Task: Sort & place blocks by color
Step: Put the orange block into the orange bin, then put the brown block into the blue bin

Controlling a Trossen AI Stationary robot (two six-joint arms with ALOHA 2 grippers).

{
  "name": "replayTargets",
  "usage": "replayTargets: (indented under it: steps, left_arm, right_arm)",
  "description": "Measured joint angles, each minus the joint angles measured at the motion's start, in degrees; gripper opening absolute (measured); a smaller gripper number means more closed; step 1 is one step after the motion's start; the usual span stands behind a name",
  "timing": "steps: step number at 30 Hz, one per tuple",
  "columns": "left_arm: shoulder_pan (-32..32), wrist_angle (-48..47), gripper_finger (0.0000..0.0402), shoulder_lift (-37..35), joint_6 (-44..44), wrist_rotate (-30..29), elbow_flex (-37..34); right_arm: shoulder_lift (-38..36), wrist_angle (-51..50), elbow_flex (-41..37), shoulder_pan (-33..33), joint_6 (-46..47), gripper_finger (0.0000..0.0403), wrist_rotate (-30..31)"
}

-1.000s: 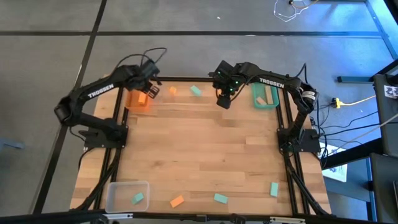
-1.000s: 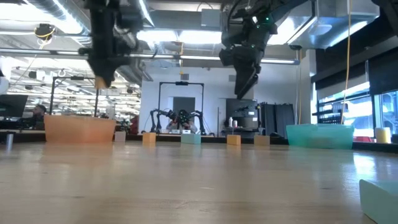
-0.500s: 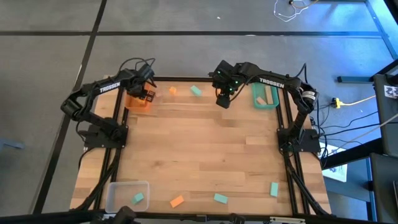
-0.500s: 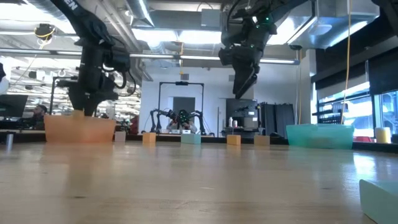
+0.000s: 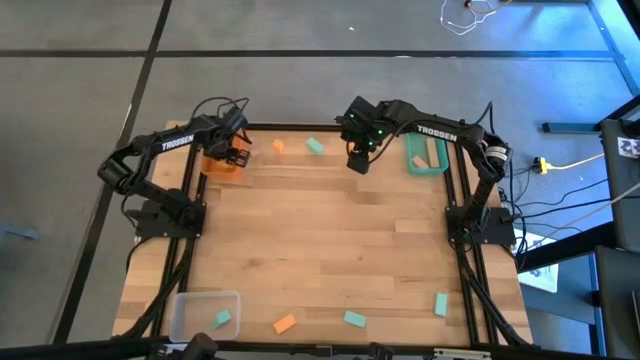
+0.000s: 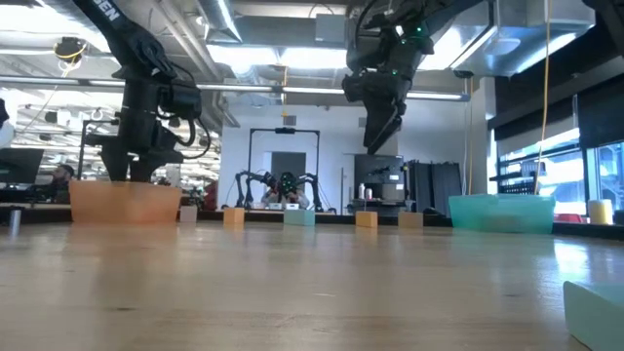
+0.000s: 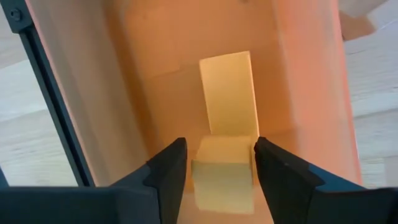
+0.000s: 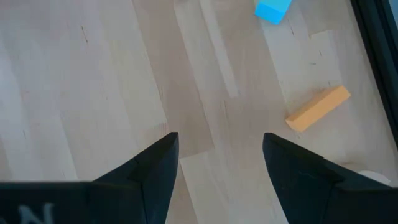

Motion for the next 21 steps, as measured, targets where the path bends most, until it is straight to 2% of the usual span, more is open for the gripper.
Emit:
replayTargets:
  steps: [5, 11, 21]
  left_arm:
    - [-0.05, -0.12, 0.0180, -2.00, -0.04, 0.50, 0.44]
    - [-0.38, -0.14, 0.0181, -4.78, 0.00, 10.33, 2.97]
    - [-7.10, 0.04, 0.0182, -11.01, 3.79, 10.31, 10.07]
  right_arm:
    - [0.00, -0.01, 0.00, 0.00, 0.02, 0.0233, 0.00]
    - [-0.02, -0.03, 0.00, 0.00, 1.11, 0.0233, -3.98]
    - [-0.01, 0.46, 0.00, 0.35, 1.85, 0.0233, -9.92]
